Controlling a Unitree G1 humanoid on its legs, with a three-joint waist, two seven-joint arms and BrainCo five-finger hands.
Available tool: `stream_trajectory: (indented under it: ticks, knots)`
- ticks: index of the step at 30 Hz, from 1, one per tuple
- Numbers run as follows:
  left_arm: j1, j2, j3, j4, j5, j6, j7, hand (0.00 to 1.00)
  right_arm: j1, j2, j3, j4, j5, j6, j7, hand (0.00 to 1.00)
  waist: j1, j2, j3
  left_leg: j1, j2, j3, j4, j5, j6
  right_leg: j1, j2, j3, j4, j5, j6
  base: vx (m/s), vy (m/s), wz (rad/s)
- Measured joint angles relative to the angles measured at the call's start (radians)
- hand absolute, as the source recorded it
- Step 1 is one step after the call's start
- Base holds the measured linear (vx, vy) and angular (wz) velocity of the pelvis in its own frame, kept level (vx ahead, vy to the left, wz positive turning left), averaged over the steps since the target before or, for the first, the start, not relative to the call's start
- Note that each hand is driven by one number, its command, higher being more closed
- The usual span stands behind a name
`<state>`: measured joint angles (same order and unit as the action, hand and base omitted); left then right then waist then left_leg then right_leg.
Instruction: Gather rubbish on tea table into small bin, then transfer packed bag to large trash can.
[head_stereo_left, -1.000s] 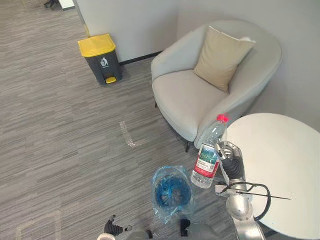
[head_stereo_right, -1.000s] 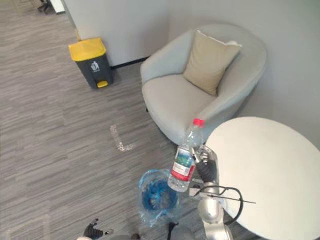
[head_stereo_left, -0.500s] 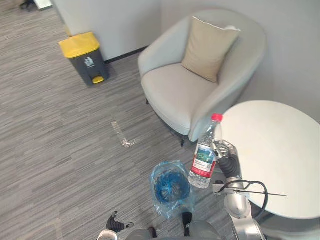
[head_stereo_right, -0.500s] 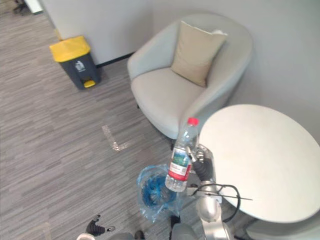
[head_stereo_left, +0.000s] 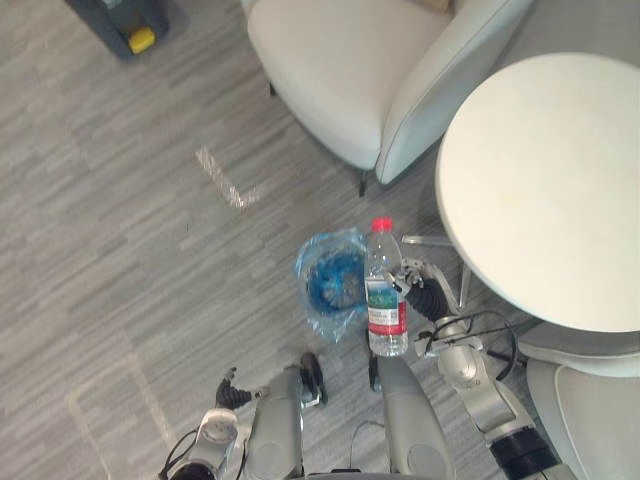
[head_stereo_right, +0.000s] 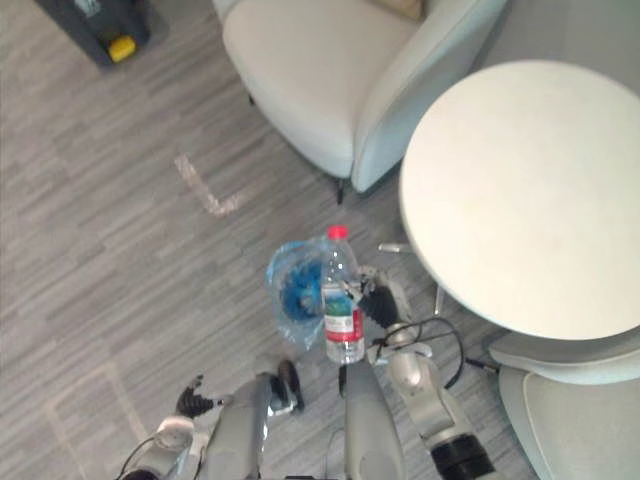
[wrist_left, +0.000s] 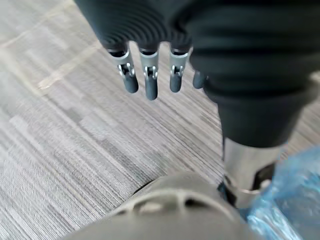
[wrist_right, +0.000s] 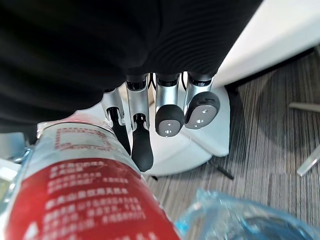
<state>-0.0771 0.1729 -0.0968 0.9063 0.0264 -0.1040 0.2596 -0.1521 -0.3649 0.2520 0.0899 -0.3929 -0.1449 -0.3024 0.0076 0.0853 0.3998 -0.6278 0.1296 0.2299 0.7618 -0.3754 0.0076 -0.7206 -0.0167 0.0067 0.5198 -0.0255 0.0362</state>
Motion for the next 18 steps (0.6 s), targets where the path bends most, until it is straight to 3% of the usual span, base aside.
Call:
stream_trajectory:
  ticks: [5, 10, 18]
  knots:
    - [-0.042, -0.003, 0.046, -0.066, -0.032, -0.002, 0.028, 0.00, -0.111, -0.003, 0.000, 0.001, 0.000, 0.013, -0.037, 1.00, 0.022, -0.005, 0.026, -0.181, 0.015, -0.022, 0.083, -0.012, 0.000, -0.160, -0.019, -0.039, 0.059, -0.004, -0.009, -0.13, -0.023, 0.11]
    - [-0.137, 0.007, 0.083, -0.101, -0.058, -0.015, 0.052, 0.00, -0.296, -0.040, -0.012, 0.065, -0.001, 0.041, -0.097, 1.00, 0.056, -0.017, 0.078, -0.381, 0.007, -0.056, 0.135, 0.020, -0.002, -0.347, -0.049, -0.083, 0.131, 0.003, -0.023, -0.02, -0.003, 0.21]
    - [-0.228, 0.005, 0.088, -0.159, -0.076, -0.020, 0.069, 0.00, -0.521, -0.075, -0.022, 0.220, -0.010, 0.084, -0.187, 1.00, 0.076, -0.026, 0.118, -0.511, -0.019, -0.084, 0.133, 0.042, -0.006, -0.470, -0.078, -0.108, 0.156, -0.004, -0.026, 0.00, 0.031, 0.17]
